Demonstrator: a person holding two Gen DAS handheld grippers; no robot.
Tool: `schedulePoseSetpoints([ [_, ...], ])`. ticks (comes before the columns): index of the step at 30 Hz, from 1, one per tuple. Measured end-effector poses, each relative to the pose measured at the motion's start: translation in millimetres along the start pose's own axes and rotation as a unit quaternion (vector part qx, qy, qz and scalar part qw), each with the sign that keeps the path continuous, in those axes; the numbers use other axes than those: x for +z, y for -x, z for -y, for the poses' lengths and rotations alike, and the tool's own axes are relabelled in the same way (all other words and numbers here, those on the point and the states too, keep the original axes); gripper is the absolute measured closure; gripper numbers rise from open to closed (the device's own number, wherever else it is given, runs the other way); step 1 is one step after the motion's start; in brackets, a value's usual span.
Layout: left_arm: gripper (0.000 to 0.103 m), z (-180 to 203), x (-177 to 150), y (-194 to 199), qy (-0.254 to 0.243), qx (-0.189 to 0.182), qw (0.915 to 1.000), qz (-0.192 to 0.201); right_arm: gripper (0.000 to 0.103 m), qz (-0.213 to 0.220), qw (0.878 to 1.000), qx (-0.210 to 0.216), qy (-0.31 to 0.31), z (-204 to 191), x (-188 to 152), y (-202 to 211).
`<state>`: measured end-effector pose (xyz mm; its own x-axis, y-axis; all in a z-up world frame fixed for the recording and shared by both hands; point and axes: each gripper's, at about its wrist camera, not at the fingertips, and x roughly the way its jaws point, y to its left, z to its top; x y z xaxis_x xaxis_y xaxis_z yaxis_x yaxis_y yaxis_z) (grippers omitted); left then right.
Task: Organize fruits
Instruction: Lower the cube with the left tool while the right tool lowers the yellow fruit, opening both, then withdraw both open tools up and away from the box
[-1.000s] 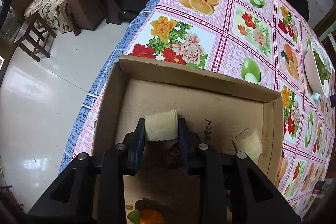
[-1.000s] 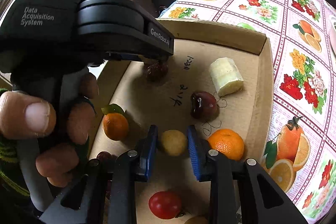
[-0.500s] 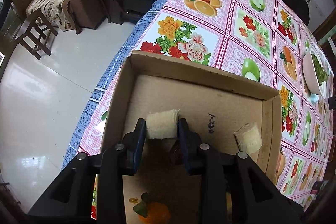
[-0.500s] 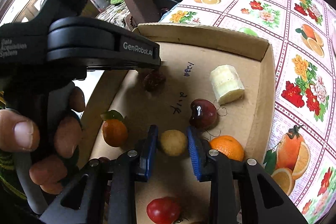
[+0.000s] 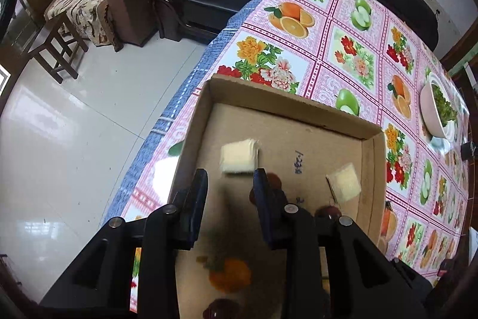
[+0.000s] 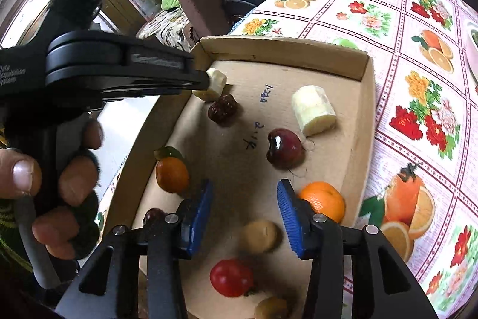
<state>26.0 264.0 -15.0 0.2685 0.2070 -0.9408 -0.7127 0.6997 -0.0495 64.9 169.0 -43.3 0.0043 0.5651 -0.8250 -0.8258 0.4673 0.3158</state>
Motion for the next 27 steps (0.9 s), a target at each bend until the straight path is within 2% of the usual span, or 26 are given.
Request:
schedulePoseSetpoints([
  [17, 0.074, -6.3, -75.7, 54.8, -0.011, -0.001, 0.9999, 0.006, 0.055, 0.01, 0.999, 0.012, 0.045, 1.8, -14.6, 45.5],
  [20, 0.066, -7.6, -92.8, 58.7, -0.008, 0.005, 1.0, 0.001, 0.054, 0.009, 0.998, 0.006, 0.066, 1.3, -17.2, 55.3],
  [27, 0.066, -4.0, -126.7, 59.0, -0.015, 0.022, 0.9995, -0.015, 0.052, 0.002, 0.993, -0.017, 0.12, 0.4, -23.4, 66.1],
])
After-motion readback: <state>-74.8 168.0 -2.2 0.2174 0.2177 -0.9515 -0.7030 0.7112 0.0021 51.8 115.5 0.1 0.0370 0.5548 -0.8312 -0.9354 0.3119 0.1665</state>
